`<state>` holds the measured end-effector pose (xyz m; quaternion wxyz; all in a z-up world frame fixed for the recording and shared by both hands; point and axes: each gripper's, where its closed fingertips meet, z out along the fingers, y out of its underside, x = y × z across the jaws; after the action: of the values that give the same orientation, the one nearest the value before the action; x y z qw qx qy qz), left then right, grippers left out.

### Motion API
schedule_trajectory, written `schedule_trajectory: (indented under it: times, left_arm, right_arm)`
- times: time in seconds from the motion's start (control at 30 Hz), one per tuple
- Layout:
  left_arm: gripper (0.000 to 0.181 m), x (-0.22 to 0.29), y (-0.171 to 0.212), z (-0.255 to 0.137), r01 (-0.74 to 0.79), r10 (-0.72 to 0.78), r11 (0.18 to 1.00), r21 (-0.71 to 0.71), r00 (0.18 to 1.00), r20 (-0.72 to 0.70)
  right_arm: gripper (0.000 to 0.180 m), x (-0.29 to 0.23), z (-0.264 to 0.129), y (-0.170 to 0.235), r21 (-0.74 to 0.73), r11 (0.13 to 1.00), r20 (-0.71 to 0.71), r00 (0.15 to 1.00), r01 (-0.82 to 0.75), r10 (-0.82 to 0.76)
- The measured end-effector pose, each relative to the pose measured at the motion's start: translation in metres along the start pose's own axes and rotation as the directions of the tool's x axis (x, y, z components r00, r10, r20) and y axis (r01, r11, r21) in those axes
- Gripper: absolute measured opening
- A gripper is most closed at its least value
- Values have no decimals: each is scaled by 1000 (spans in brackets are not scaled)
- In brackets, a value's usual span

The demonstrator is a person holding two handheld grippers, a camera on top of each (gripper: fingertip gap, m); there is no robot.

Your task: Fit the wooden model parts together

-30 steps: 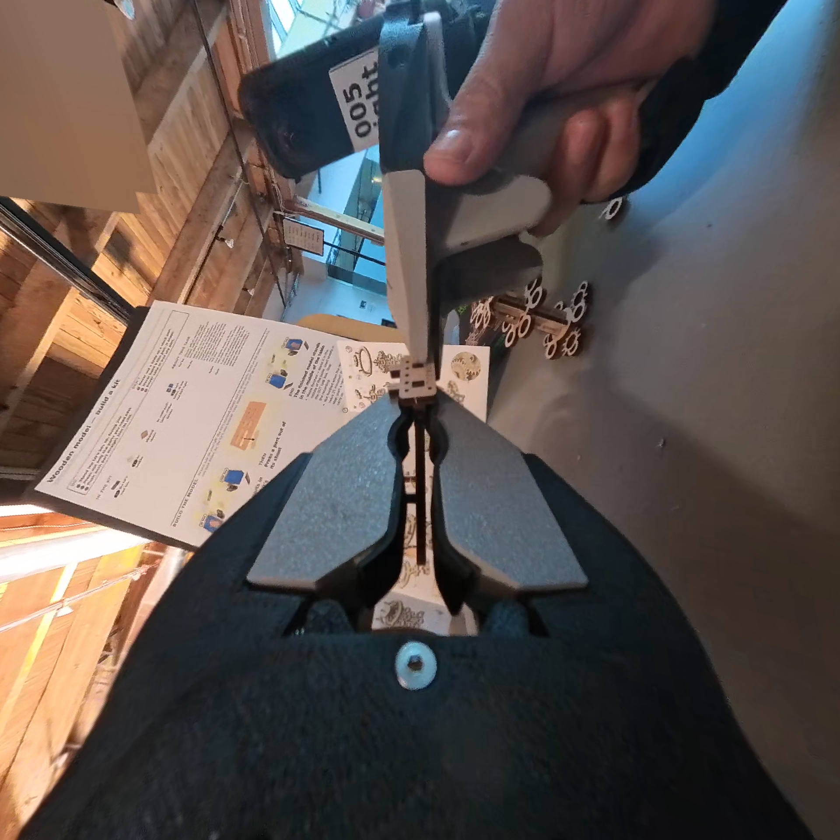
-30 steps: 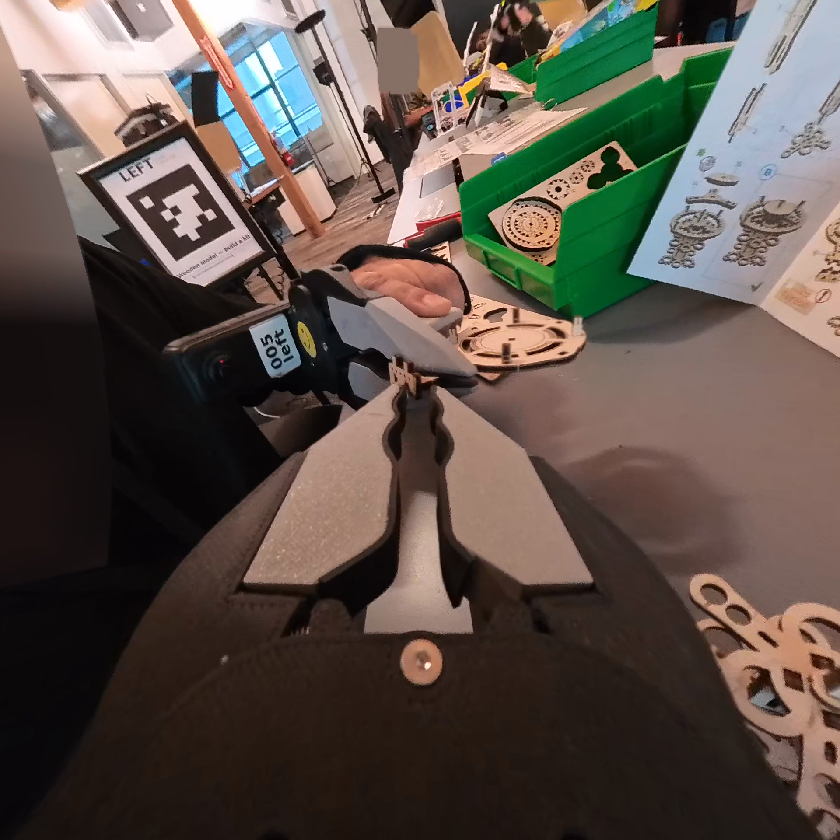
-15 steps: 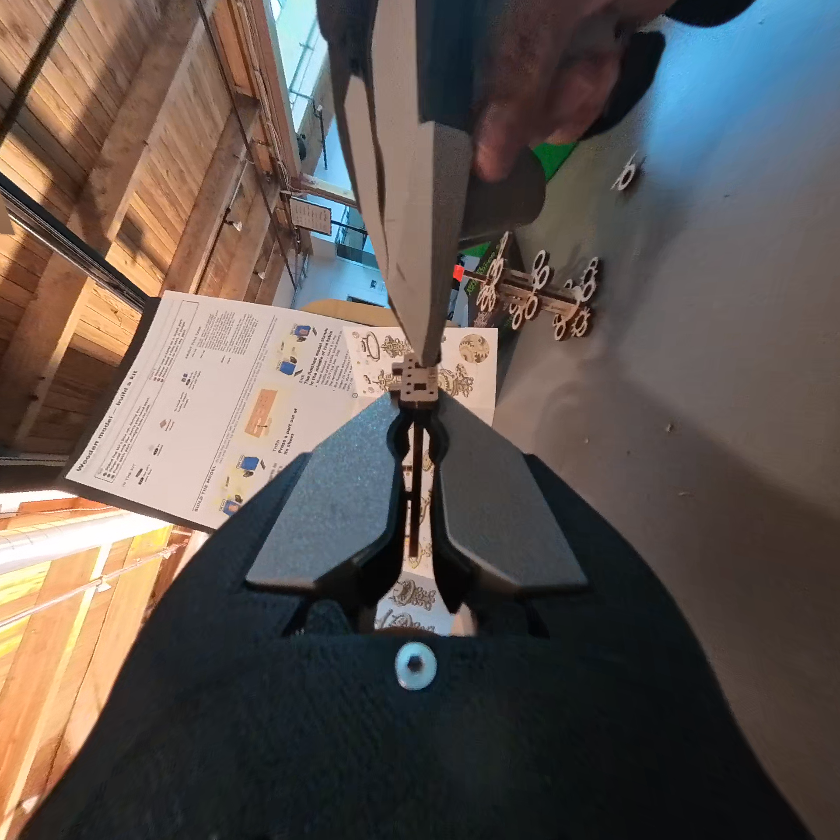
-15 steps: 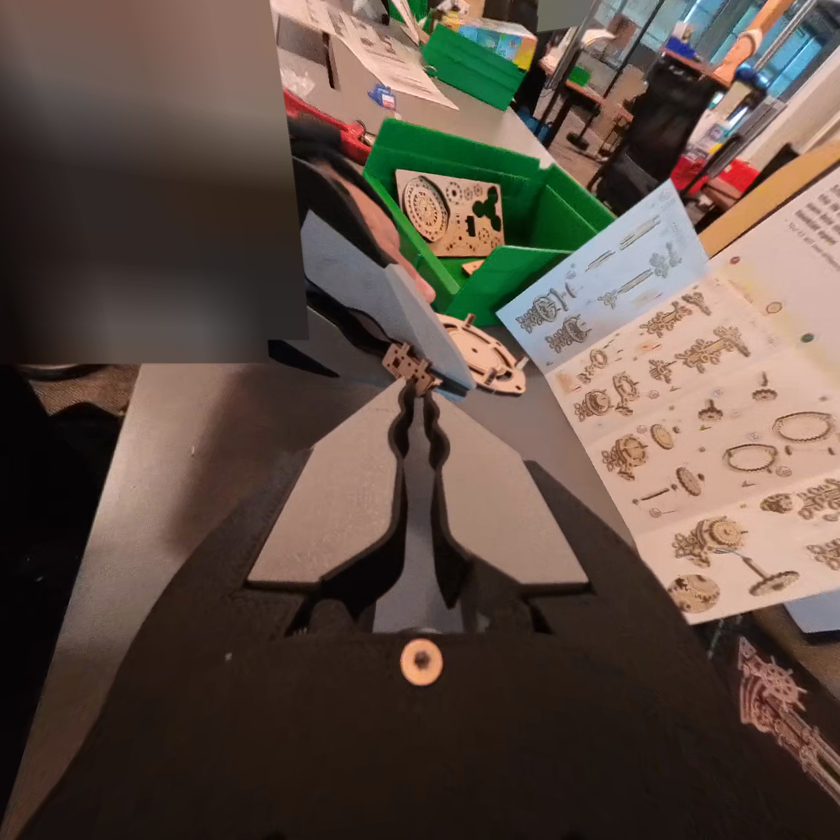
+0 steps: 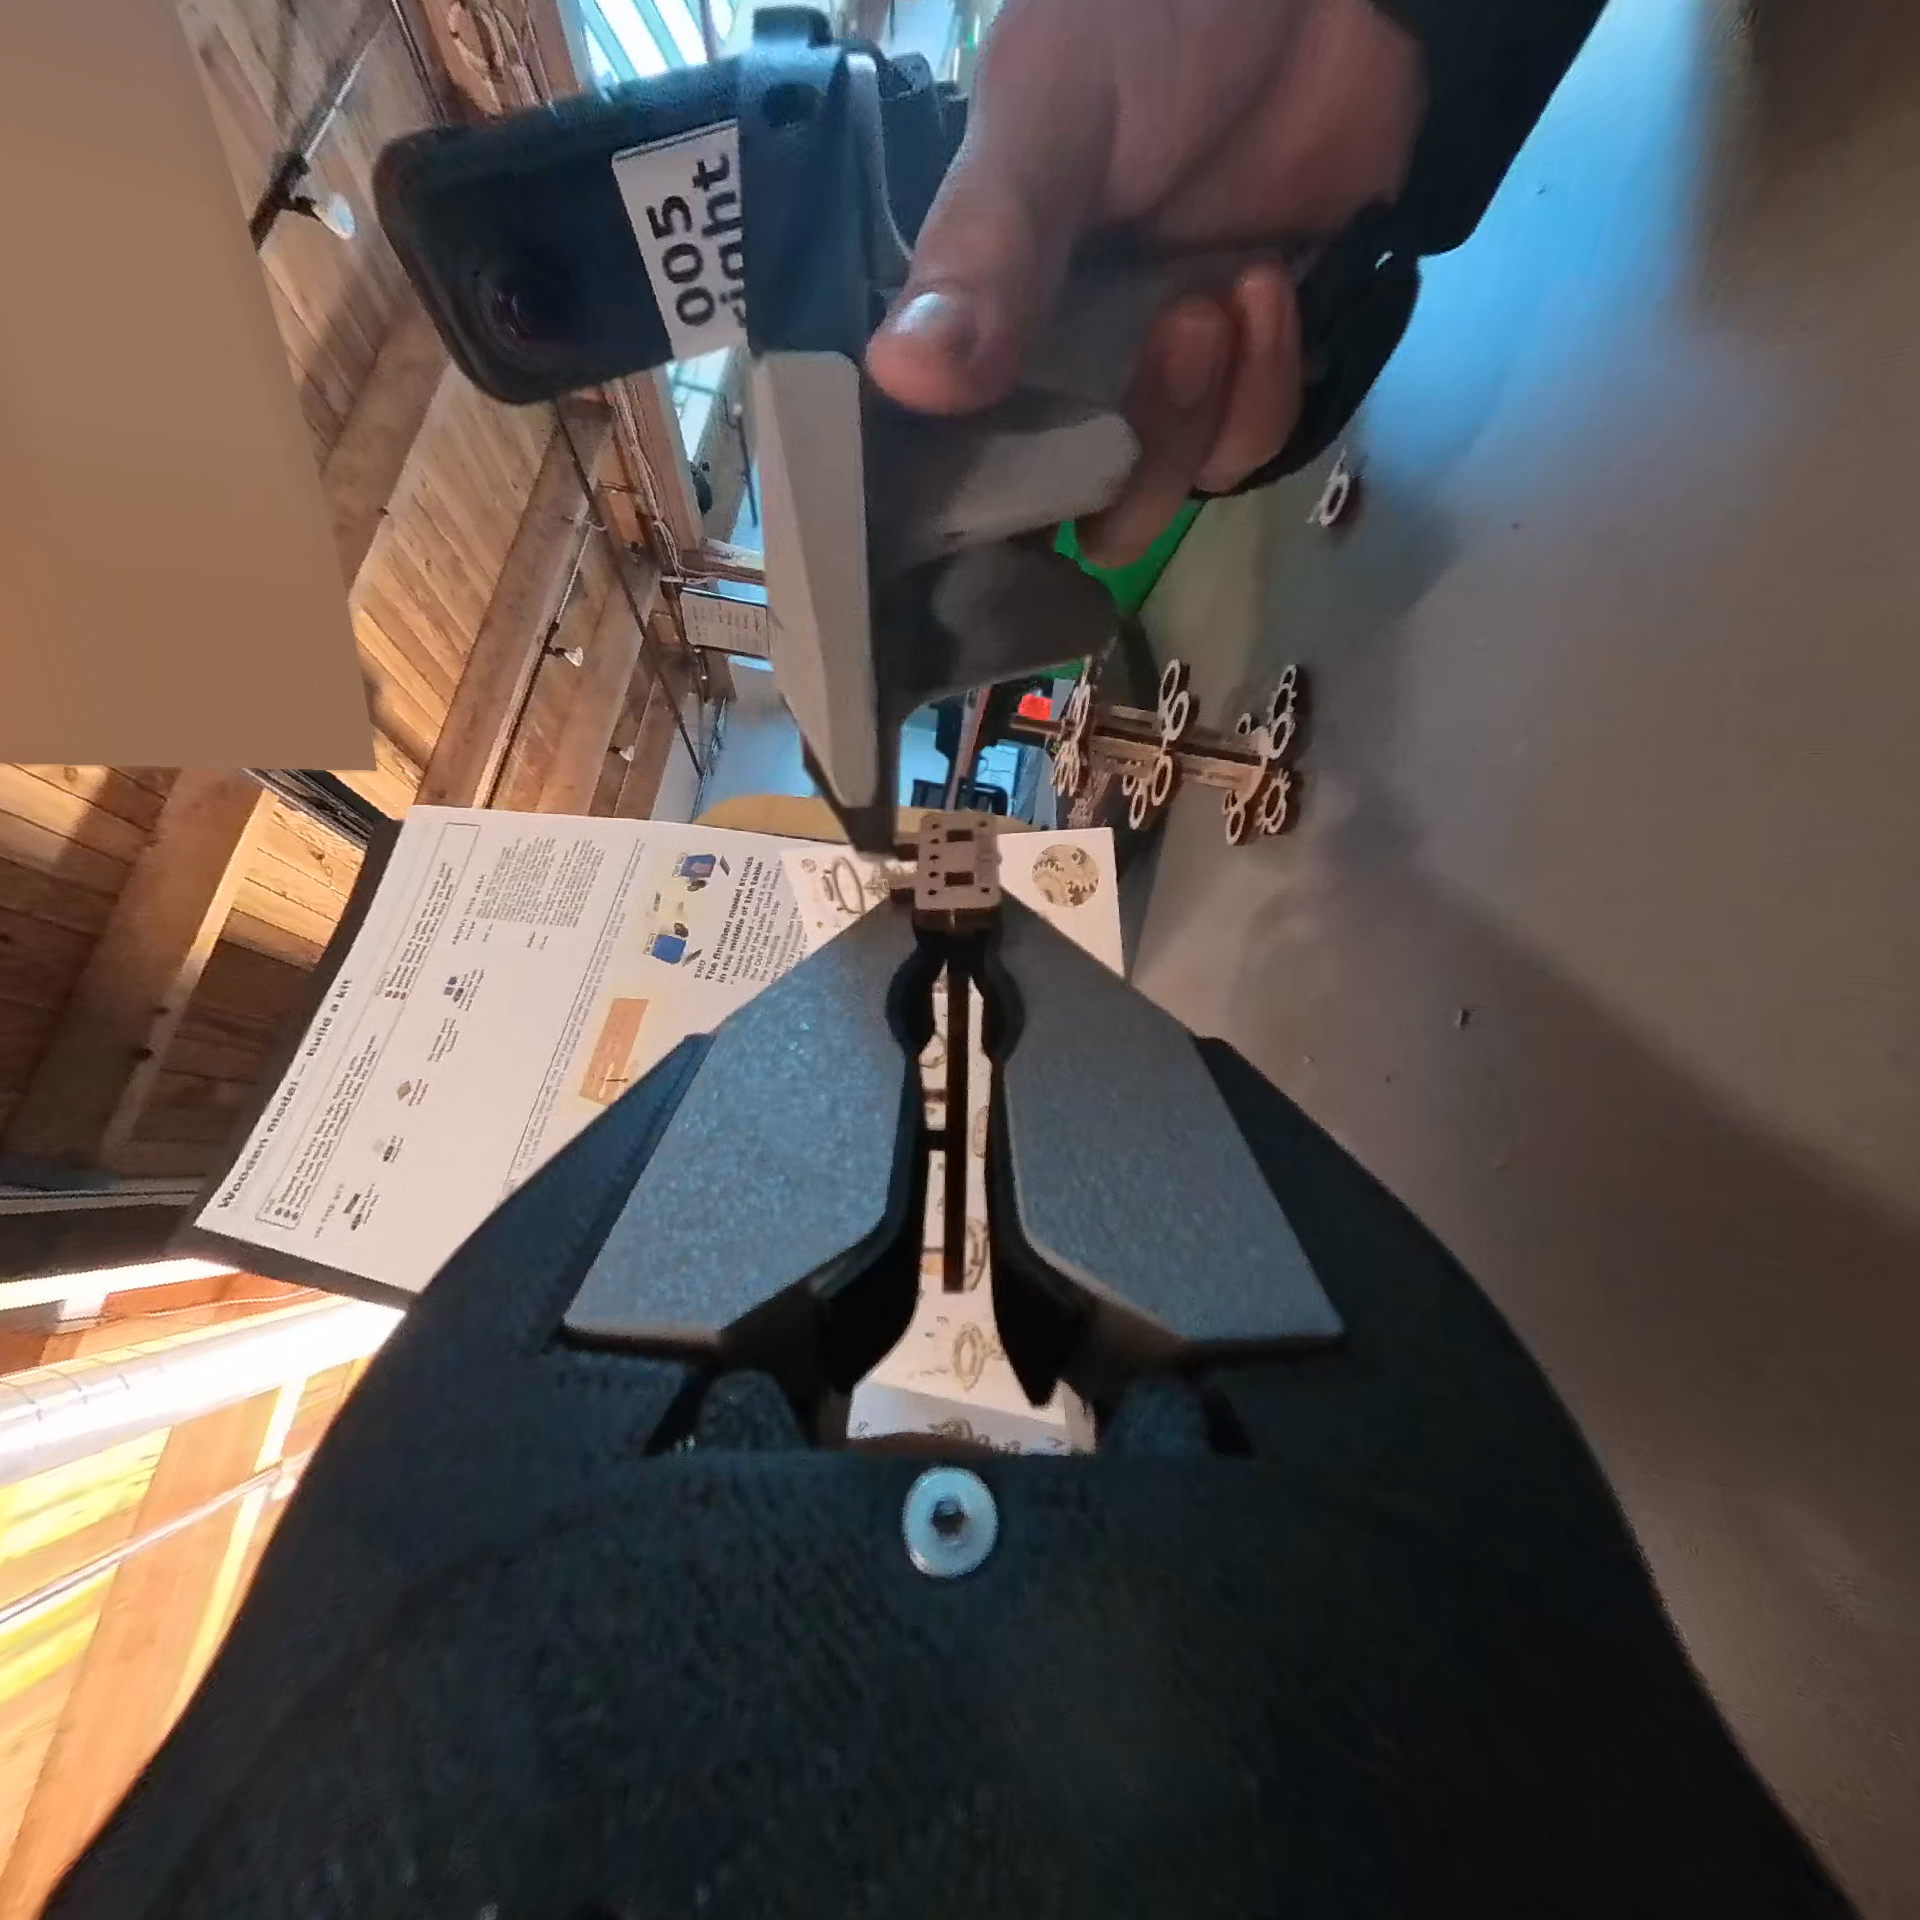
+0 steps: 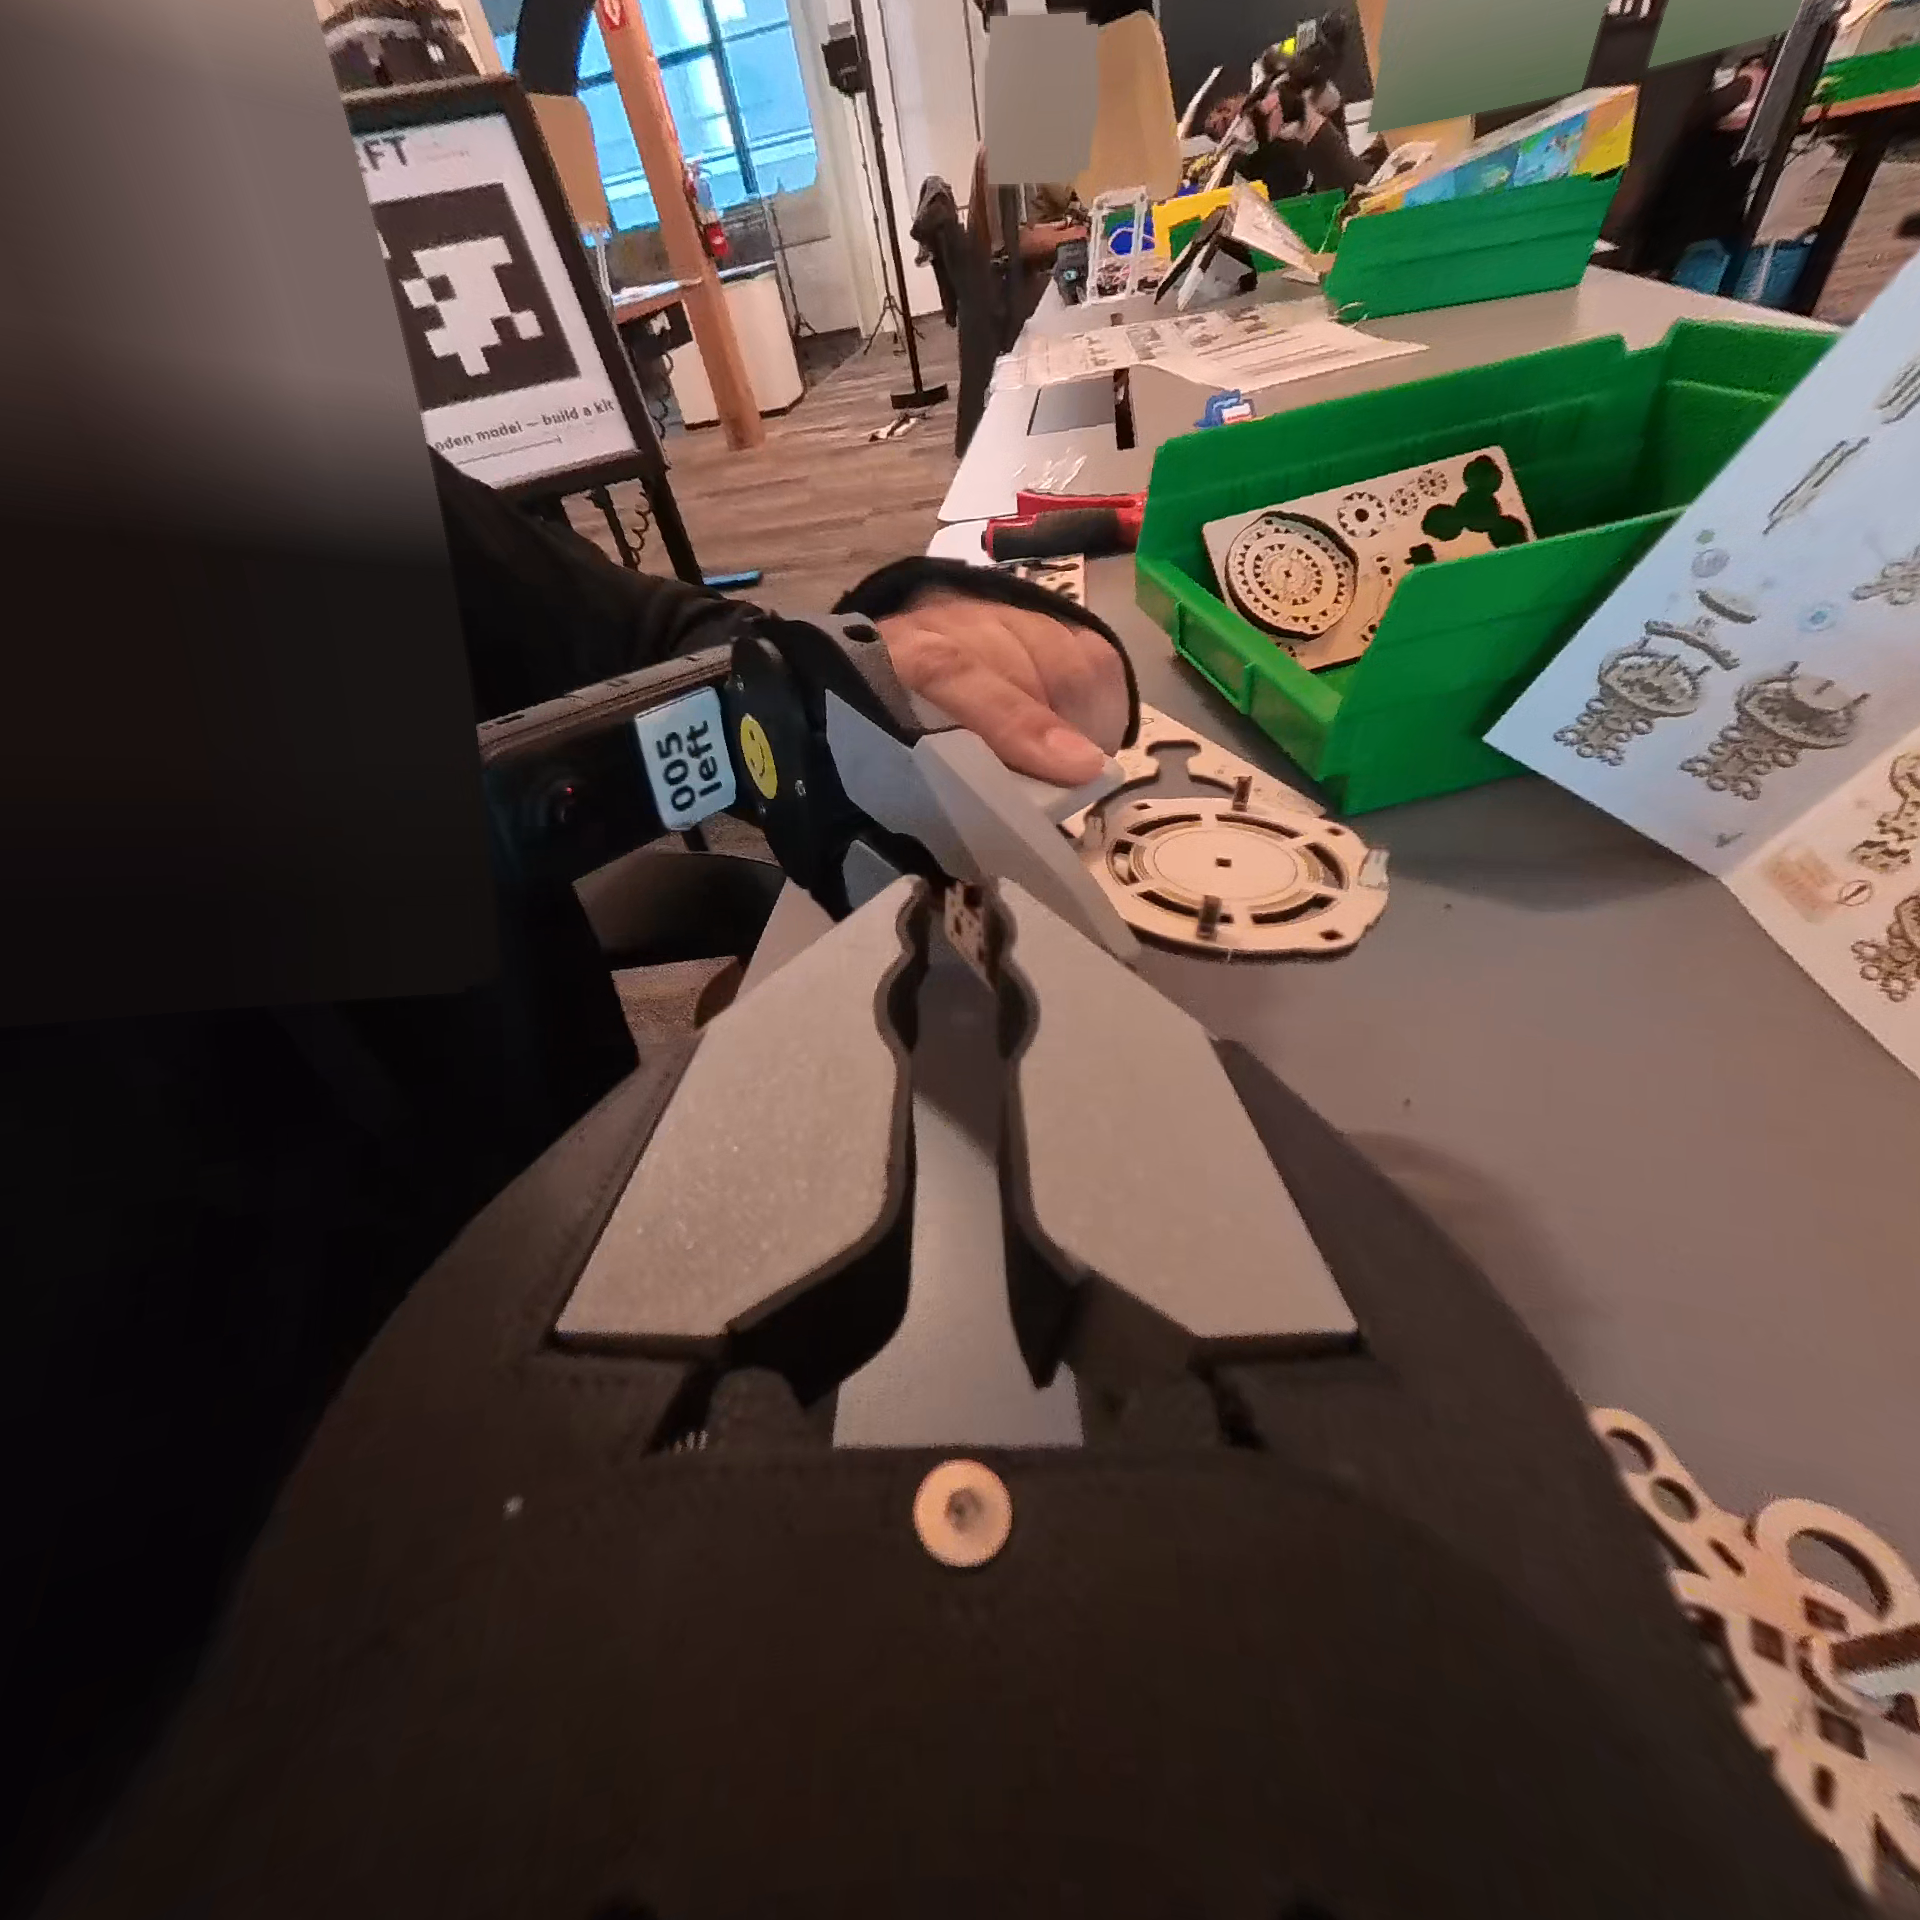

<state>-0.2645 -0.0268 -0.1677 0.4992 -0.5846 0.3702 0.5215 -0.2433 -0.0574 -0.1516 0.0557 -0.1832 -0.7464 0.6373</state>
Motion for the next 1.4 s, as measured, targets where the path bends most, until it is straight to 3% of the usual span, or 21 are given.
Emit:
schedule_trajectory:
  times: [0.3, 0.43, 0.67, 1.0, 1.1, 1.2, 1.4]
  left_arm:
    - [0, -3, -6, -2, -1, 1, 1000, 27, 1000, 24]
    - [0, 4, -9, -3, 1, 0, 999, 47, 1000, -20]
    - [0, 11, 1, 1, 53, -52, 999, 7, 995, -86]
    - [0, 19, 6, 1, 89, -91, 996, -20, 986, -141]
    - [0, 24, 7, 2, 101, -101, 995, -10, 978, -181]
    - [0, 27, 8, 1, 108, -108, 994, -8, 974, -200]
    - [0, 32, 11, 2, 134, -137, 991, -29, 964, -230]
  right_arm:
    - [13, -4, -1, 6, -41, 998, 34, 998, 47, -45]
    - [0, -2, 0, 12, -80, 996, 46, 998, 49, -46]
    - [6, 5, 2, 17, -110, 992, 37, 997, 69, -65]
    - [0, 10, 4, 23, -120, 988, 23, 995, 95, -93]
    - [8, 9, 5, 28, -153, 983, 58, 994, 104, -96]
    - [2, 12, 6, 30, -157, 982, 63, 994, 102, -93]
    - [0, 17, 7, 34, -201, 956, 1, 976, 212, -216]
